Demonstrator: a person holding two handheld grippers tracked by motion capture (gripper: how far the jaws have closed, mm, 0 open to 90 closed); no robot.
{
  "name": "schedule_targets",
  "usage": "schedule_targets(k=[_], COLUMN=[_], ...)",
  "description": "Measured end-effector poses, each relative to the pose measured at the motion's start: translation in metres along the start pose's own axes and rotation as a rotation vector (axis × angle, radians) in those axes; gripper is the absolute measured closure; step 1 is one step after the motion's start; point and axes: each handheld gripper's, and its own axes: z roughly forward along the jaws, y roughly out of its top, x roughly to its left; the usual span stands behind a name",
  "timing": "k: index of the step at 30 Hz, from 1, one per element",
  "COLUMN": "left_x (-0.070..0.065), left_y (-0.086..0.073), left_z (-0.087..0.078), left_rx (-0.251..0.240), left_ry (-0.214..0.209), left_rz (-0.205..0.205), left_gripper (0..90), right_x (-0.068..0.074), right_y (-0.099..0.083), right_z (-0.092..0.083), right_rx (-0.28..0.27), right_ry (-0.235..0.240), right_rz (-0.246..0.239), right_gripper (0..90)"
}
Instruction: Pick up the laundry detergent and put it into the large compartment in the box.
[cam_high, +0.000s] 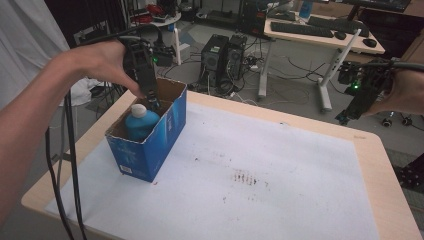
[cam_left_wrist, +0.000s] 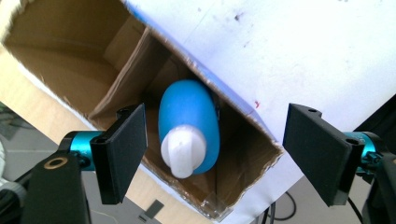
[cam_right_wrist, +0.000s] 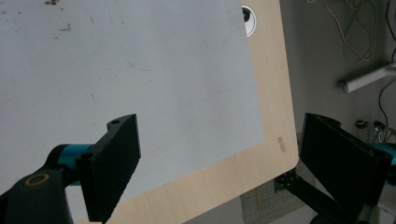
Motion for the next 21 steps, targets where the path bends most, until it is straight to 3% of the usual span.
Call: schedule_targets(k=[7,12,21], left_x=[-0.024,-0.041,-0.075], left_y=[0.019,0.035,0.062], left_z=[-0.012,-0.016,0.001], left_rx=[-0.019,-0.027,-0.016], left_ry=[0.016,0.005,0.002], left_rz=[0.079,0.141,0.222], left_gripper=[19.8,19.7,16.5], right_x=[0.001,0.002,0.005], right_y=[-0.001,0.0,0.0], right_z=[-0.001,-0.003,-0.005], right_rx=[0.003,0.0,0.0], right_ry=[0.002,0.0,-0.001], right_rz=[-0.003,-0.004,-0.006], right_gripper=[11.9,11.9,11.9])
